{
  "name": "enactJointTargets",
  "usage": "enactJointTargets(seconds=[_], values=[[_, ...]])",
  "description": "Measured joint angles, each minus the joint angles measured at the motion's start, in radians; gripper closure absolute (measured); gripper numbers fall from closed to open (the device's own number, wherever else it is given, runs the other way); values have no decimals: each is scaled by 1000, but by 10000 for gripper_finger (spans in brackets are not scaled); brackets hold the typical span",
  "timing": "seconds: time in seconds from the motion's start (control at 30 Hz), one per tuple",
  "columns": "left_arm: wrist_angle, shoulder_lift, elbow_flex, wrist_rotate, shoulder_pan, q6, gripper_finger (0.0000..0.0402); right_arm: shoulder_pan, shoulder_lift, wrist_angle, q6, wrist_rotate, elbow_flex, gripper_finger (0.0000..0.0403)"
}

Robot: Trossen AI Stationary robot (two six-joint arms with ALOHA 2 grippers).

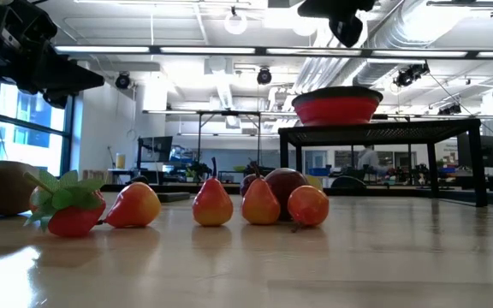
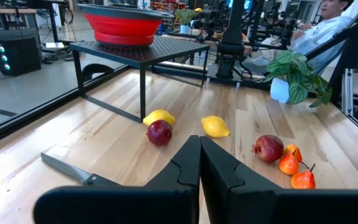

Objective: Pick & Place Fruit
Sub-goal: Put the yellow lemon into the red strainer bowl on the shelf

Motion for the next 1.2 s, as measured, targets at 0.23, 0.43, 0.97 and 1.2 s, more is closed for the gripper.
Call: enactJointTargets(seconds=[0.23,0.43,0.97,1.2], values=[[0,0,0,0,0,0,402,177,43,0,106,359,0,399],[0,0,0,0,0,0,402,287,77,-1,232,547,0,399],[0,0,0,3,0,0,401,326,108,6,118,232,0,399],[0,0,0,3,0,0,402,325,108,6,196,236,0,399]])
